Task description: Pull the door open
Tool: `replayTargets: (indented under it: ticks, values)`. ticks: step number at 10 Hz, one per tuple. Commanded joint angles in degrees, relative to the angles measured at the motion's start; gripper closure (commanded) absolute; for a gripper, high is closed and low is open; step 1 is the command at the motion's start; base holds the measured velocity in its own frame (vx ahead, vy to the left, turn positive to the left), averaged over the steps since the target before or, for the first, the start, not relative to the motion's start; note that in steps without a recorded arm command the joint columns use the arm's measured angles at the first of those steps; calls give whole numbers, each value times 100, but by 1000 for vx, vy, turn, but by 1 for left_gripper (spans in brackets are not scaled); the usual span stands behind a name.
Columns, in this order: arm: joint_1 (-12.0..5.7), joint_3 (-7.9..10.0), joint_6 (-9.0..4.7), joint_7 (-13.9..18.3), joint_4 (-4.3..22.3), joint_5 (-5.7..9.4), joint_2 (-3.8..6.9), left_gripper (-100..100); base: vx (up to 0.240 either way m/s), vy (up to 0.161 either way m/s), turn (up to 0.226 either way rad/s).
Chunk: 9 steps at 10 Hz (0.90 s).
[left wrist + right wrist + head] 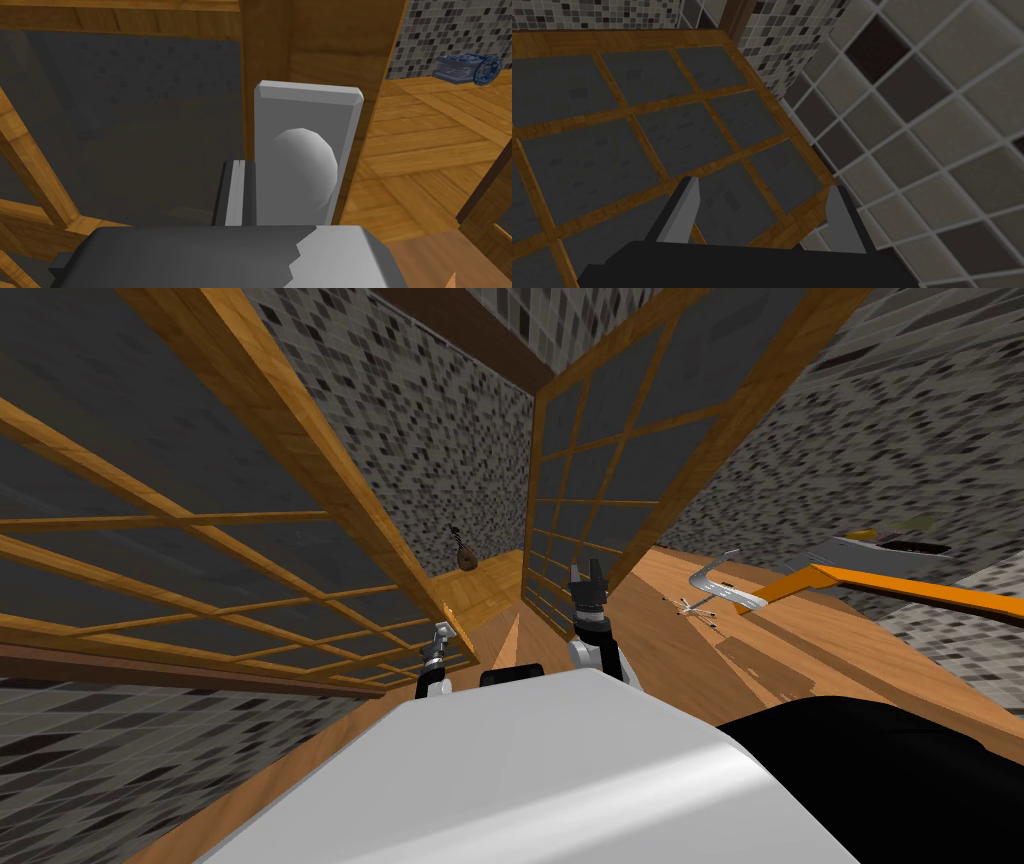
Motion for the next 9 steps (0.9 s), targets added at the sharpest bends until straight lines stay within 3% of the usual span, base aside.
replayTargets:
  ticks: [1,3,4,5,6,9]
  values:
    - [1,-177,-71,78,5,-73,-72,-100,-95,34,-42]
    - [38,-251,-148,145,-2,-108,-64,-100,-113,29,-74]
    - [45,-126,-142,162,51,-54,62,-100,-48,36,38]
    - [45,-126,-142,162,51,-54,62,-100,1,24,51]
    - [45,-126,-142,162,51,-54,62,100,17,-4,-47]
    - [45,-126,-142,162,51,-54,62,100,9,-7,8]
